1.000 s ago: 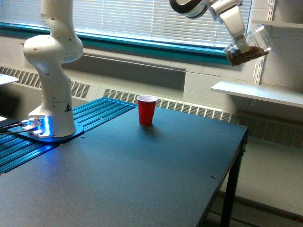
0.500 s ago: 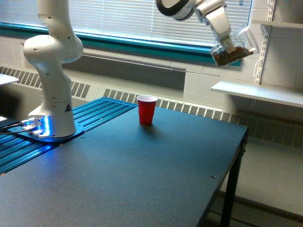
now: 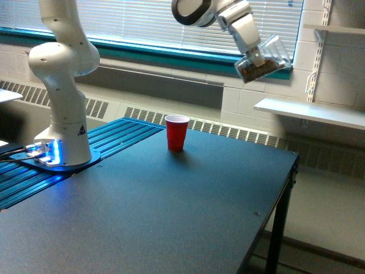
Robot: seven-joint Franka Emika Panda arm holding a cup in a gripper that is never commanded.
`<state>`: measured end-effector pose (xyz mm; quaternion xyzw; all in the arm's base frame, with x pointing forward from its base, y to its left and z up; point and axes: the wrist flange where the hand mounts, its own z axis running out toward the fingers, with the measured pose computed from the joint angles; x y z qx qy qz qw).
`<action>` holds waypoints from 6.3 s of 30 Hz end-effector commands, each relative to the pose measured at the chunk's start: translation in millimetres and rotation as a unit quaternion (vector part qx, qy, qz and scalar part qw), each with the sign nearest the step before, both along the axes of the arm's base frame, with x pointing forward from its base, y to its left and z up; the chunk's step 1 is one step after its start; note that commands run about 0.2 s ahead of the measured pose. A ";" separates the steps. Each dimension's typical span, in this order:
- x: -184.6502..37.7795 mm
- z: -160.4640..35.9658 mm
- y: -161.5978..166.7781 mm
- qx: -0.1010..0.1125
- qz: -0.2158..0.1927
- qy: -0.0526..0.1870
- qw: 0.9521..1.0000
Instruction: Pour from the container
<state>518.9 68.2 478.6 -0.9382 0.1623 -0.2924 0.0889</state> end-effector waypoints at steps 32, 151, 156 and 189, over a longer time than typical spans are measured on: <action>-140.5 -27.3 13.6 -0.066 0.200 0.005 0.978; -270.0 -125.4 95.7 -0.218 0.518 0.151 0.813; -271.4 -128.0 94.8 -0.222 0.522 0.157 0.808; -273.3 -137.7 106.5 -0.266 0.532 0.180 0.783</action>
